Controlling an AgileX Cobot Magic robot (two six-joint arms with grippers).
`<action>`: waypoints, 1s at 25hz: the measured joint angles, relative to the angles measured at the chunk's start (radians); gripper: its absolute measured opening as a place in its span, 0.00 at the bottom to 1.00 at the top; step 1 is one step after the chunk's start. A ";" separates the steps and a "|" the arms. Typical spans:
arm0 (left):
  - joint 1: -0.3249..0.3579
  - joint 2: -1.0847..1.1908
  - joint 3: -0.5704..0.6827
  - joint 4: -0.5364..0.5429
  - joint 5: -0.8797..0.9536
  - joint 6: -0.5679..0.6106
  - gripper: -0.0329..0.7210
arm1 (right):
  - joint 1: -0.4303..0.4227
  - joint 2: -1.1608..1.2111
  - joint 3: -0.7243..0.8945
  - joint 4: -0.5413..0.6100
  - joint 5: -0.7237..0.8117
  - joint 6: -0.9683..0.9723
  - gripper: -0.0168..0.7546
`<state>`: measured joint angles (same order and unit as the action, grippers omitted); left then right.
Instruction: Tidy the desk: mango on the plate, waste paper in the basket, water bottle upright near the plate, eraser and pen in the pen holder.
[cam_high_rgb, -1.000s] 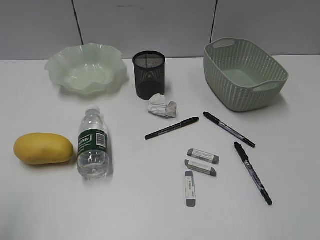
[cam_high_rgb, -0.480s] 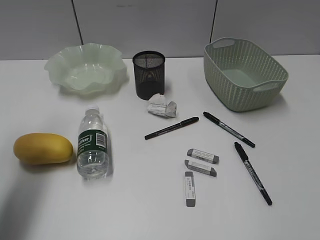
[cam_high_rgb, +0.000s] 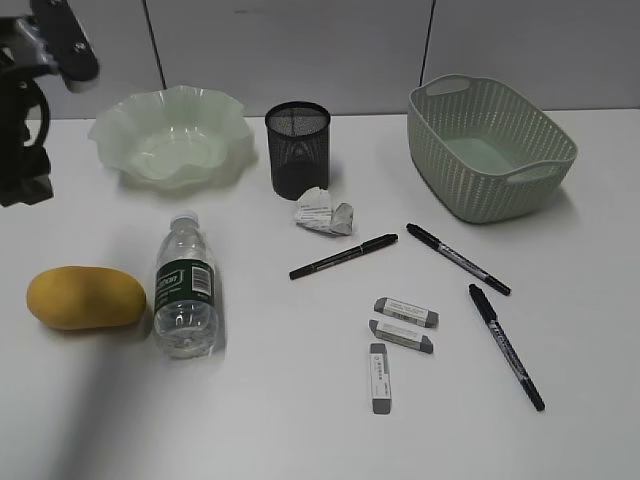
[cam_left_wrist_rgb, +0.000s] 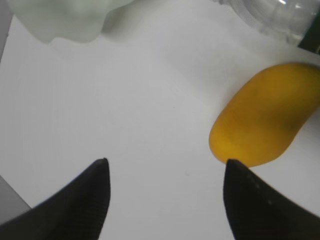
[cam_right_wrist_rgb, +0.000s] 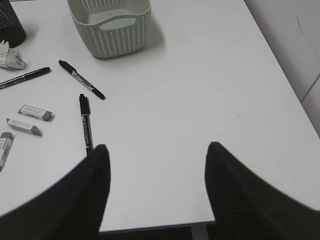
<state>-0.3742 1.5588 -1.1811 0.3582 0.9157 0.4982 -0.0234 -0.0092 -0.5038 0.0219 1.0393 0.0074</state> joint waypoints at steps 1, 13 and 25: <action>-0.012 0.019 0.000 0.006 0.000 0.009 0.73 | 0.000 0.000 0.000 0.000 0.000 0.000 0.64; -0.050 0.208 0.000 -0.231 0.055 0.280 0.69 | 0.000 0.000 0.000 0.000 0.000 0.000 0.64; -0.030 0.310 -0.003 -0.224 -0.005 0.352 0.75 | 0.000 0.000 0.000 0.001 0.000 0.000 0.64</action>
<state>-0.4042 1.8691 -1.1842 0.1341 0.9103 0.8498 -0.0234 -0.0092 -0.5038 0.0227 1.0393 0.0074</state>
